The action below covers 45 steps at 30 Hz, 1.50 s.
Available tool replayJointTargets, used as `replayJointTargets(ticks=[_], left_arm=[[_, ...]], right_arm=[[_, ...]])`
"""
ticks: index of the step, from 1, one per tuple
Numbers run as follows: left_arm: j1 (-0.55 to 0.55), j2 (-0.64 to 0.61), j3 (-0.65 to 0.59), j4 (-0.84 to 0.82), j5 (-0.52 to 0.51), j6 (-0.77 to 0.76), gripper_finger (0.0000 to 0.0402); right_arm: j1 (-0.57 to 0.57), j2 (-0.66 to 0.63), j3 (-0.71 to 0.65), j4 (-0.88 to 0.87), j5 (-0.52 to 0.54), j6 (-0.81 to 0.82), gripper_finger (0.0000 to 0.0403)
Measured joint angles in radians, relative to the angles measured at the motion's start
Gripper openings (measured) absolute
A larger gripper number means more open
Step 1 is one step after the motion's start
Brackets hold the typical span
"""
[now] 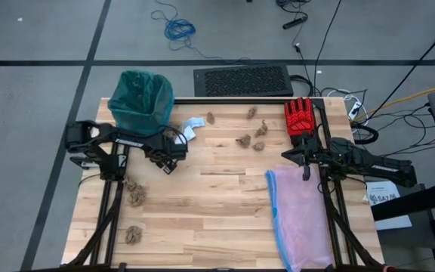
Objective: Place trash/remove bag and relplace
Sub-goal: Put the brown paper into the black trash bin
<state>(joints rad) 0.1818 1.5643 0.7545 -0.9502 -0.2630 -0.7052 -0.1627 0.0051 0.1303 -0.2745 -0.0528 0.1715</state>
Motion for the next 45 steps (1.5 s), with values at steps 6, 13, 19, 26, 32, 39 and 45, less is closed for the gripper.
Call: replayJointTargets(ticks=[6, 13, 19, 26, 32, 39, 45], left_arm=[[-0.038, 0.021, -0.001, 0.034, 0.000, 0.040, 0.0076], [-0.140, -0.003, 0.041, 0.092, 0.028, 0.060, 0.0006], [-0.241, -0.009, 0.176, 0.081, 0.010, 0.084, 0.0002], [-0.296, -0.009, 0.444, -0.078, -0.221, 0.112, 0.0001], [-0.274, -0.010, 0.694, -0.366, -0.465, 0.099, 0.0000], [-0.136, -0.035, 0.900, -0.612, -0.619, 0.069, 0.0000], [0.056, -0.133, 0.911, -0.622, -0.609, 0.145, 0.0000]], right_arm=[[0.000, 0.000, 0.000, 0.000, 0.000, 0.000, 0.0000], [0.000, 0.000, 0.000, 0.000, 0.000, 0.000, 0.0000], [0.000, 0.000, 0.000, 0.000, 0.000, 0.000, 0.0000], [0.000, 0.000, 0.000, 0.000, 0.000, 0.000, 0.0000], [0.000, 0.000, 0.000, 0.000, 0.000, 0.000, 0.0000], [0.000, 0.000, 0.000, 0.000, 0.000, 0.000, 0.0000], [0.000, 0.000, 0.000, 0.000, 0.000, 0.000, 0.0000]])
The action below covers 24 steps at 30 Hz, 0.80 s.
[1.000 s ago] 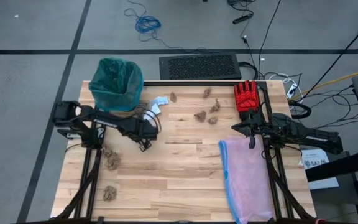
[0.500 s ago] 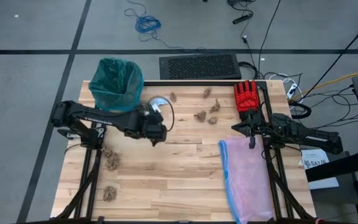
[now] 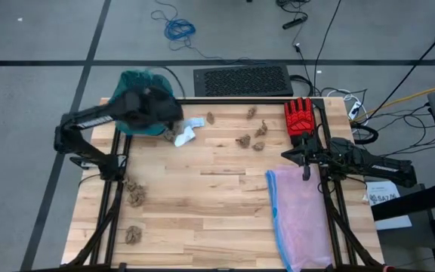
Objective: Place trash/remove bag and relplace
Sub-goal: Put the brown paper into the black trash bin
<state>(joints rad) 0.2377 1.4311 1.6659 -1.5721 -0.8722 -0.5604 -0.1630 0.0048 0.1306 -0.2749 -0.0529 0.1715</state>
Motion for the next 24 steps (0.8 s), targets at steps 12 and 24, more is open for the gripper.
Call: replayJointTargets(ticks=[12, 24], left_arm=[[0.361, -0.039, 0.000, 0.001, 0.144, 0.218, 0.0000], [0.477, 0.039, -0.001, 0.008, 0.265, 0.363, 0.0005]], right_arm=[[0.000, 0.000, 0.000, 0.000, 0.000, 0.000, 0.0000], [0.000, 0.000, 0.000, 0.000, 0.000, 0.000, 0.0000]])
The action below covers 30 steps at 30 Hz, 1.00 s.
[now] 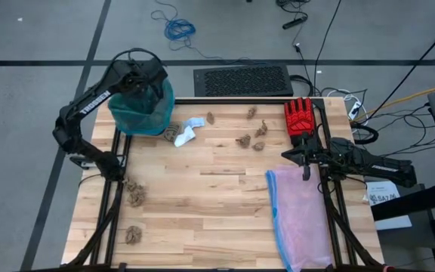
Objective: Place trash/remove bag and relplace
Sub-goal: Put the brown paper into the black trash bin
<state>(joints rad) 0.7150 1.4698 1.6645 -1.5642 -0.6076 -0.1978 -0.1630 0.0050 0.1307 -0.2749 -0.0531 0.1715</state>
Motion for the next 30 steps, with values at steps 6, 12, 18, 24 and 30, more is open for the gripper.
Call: replayJointTargets(ticks=[6, 12, 18, 24, 30], left_arm=[[-0.001, 0.029, -0.036, 0.041, 0.057, 0.057, 0.0054], [-0.002, 0.047, -0.049, 0.041, 0.008, 0.067, 0.0116], [-0.002, 0.040, -0.033, 0.039, -0.048, 0.105, 0.0153], [-0.024, 0.032, 0.014, 0.034, -0.047, 0.128, 0.0160], [-0.090, 0.032, 0.113, 0.065, 0.097, 0.135, 0.0160]], right_arm=[[0.000, 0.000, 0.000, 0.000, 0.000, 0.000, 0.0000], [0.000, 0.000, 0.000, 0.000, 0.000, 0.000, 0.0000], [0.000, 0.000, 0.000, 0.000, 0.000, 0.000, 0.0000], [0.000, 0.000, 0.000, 0.000, 0.000, 0.000, 0.0000], [0.000, 0.000, 0.000, 0.000, 0.000, 0.000, 0.0000]])
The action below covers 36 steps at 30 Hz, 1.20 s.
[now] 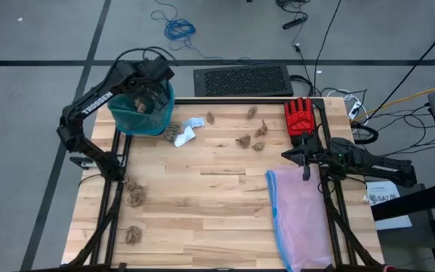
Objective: Place trash/remove bag and relplace
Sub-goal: Put the brown paper into the black trash bin
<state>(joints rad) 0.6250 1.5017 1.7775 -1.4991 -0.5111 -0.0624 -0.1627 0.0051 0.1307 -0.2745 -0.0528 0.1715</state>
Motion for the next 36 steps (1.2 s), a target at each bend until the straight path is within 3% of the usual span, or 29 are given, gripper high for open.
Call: replayJointTargets(ticks=[9, 12, 23, 36], left_arm=[[-0.156, 0.004, 0.050, 0.239, 0.365, 0.052, 0.0160], [-0.213, 0.038, 0.050, 0.322, 0.434, 0.083, 0.0160], [-0.317, 0.305, 0.048, 0.422, 0.456, 0.150, 0.0160], [-0.409, 0.600, 0.048, 0.855, 0.483, 0.312, 0.0160]], right_arm=[[0.000, 0.000, 0.000, 0.000, 0.000, 0.000, 0.0000], [0.000, 0.000, 0.000, 0.000, 0.000, 0.000, 0.0000], [0.000, 0.000, 0.000, 0.000, 0.000, 0.000, 0.0000], [0.000, 0.000, 0.000, 0.000, 0.000, 0.000, 0.0000]])
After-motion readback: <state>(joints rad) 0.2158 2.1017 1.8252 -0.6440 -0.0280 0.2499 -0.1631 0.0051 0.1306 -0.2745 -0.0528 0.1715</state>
